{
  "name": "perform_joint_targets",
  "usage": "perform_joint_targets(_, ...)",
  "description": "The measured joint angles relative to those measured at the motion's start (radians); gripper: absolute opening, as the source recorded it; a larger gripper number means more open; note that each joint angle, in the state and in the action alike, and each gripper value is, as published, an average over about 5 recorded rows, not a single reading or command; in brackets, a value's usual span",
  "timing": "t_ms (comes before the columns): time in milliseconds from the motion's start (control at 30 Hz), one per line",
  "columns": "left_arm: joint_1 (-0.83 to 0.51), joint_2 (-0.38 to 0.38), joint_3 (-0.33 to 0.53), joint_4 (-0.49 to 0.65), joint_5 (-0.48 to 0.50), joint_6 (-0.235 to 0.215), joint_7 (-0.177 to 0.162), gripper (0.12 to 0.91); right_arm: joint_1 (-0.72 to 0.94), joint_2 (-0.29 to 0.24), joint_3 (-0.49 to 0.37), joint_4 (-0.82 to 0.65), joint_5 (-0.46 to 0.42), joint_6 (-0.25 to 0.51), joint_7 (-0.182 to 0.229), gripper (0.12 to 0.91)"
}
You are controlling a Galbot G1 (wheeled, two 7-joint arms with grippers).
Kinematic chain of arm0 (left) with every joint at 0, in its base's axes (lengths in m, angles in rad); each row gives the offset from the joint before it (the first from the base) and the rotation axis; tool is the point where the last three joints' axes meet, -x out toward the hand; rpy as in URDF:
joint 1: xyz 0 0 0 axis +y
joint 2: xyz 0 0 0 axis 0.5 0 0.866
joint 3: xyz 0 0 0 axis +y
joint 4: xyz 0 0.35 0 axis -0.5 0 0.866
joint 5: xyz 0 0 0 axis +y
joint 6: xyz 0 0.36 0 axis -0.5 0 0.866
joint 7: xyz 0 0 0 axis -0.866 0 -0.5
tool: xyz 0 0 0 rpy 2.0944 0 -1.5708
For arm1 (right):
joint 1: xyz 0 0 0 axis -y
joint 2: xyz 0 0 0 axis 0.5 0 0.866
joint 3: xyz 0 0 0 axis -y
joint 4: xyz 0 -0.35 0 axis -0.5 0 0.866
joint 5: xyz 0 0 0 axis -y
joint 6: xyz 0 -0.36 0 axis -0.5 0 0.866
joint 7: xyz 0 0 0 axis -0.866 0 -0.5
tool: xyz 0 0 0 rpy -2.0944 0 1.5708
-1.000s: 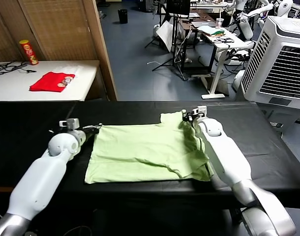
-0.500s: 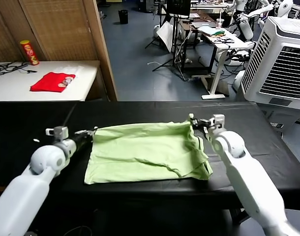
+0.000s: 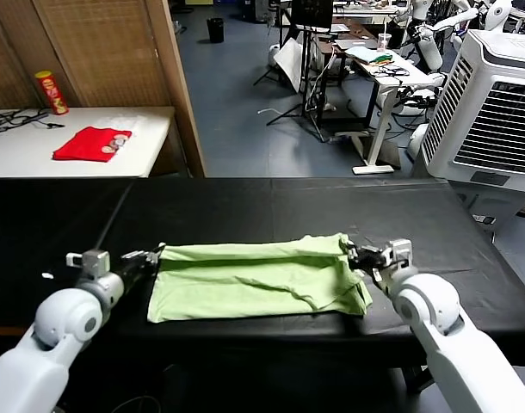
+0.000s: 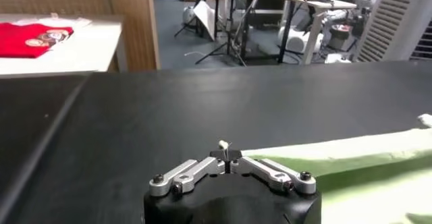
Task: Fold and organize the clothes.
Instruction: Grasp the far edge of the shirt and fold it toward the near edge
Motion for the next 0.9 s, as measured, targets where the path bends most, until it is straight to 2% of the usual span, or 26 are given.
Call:
perform_joint_targets(267, 0.115, -0.018, -0.05, -0.04, 0.02, -0.012, 0.003, 0.128, -0.092, 0.0, 0.041, 0.048, -0.029, 0.0, 0.001, 0.123)
perform_joint_targets(467, 0.155, -0.035, -0.054, -0.048, 0.046, -0.007, 0.005, 0.128, -0.142, 0.002, 0.063, 0.065, -0.035, 0.0, -0.018, 0.129)
perform_joint_targets(567, 0.169, -0.038, -0.056, -0.056, 0.063, 0.006, 0.005, 0.128, -0.162, -0.001, 0.074, 0.077, -0.035, 0.0, -0.036, 0.214)
perform_joint_targets(633, 0.178, -0.038, -0.059, -0.065, 0.075, 0.012, 0.006, 0.137, -0.174, -0.005, 0.083, 0.087, -0.035, 0.0, -0.046, 0.32)
perform_joint_targets(700, 0.188, -0.04, -0.065, -0.077, 0.083, 0.016, 0.005, 0.188, -0.184, -0.01, 0.094, 0.098, -0.035, 0.0, -0.055, 0.437)
perform_joint_targets(900, 0.208, -0.04, -0.089, -0.113, 0.074, 0.029, 0.003, 0.507, -0.19, -0.021, 0.136, 0.123, -0.028, 0.0, -0.071, 0.719)
